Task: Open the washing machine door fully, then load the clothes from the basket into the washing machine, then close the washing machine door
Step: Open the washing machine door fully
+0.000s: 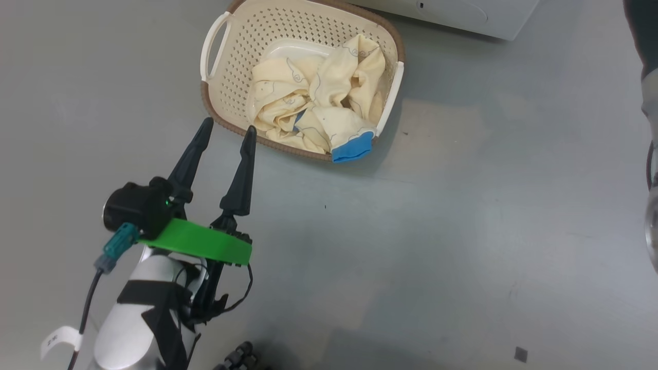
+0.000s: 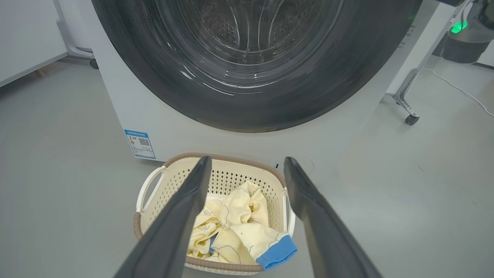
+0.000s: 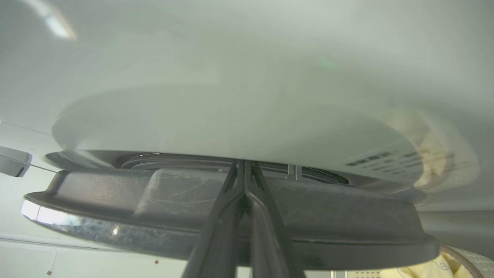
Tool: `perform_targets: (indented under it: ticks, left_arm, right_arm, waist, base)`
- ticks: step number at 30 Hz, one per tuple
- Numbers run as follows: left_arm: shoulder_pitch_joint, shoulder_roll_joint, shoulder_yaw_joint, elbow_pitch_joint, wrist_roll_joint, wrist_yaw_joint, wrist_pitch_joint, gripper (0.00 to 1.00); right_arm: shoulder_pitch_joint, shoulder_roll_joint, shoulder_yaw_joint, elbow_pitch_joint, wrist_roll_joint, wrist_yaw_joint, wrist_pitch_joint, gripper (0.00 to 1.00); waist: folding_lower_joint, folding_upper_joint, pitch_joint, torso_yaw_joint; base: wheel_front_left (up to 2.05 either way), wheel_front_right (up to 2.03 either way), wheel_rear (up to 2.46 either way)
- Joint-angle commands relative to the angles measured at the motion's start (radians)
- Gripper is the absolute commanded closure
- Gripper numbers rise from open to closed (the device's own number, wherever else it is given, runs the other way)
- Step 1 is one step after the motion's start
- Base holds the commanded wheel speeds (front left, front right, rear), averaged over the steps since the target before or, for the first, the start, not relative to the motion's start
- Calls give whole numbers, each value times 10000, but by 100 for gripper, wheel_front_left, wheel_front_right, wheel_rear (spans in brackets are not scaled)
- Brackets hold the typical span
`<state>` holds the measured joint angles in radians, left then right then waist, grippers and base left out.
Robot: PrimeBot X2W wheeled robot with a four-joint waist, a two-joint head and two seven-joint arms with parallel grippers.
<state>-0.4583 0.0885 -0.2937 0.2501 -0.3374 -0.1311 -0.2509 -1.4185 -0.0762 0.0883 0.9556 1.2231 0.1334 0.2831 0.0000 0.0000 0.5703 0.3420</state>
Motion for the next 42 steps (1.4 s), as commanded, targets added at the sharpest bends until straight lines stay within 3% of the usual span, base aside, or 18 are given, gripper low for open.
perform_targets:
  ticks: [1,25,42]
  left_arm:
    - [-195,232,300,-238,-105,4,-109,0]
    - [-112,78,439,-247,-15,4,-109,0]
    - [152,50,562,-252,149,4,-109,0]
  right_arm:
    - [-534,259,123,-193,354,-27,140,100]
    - [-995,260,1106,1372,2536,-27,658,100]
    - [-510,260,2775,2072,3680,-27,1424,100]
  waist:
    - [0,0,5,59]
    - [0,0,-190,172]
    - [0,0,-734,-34]
  base:
    - [0,0,0]
    - [0,0,0]
    - [0,0,0]
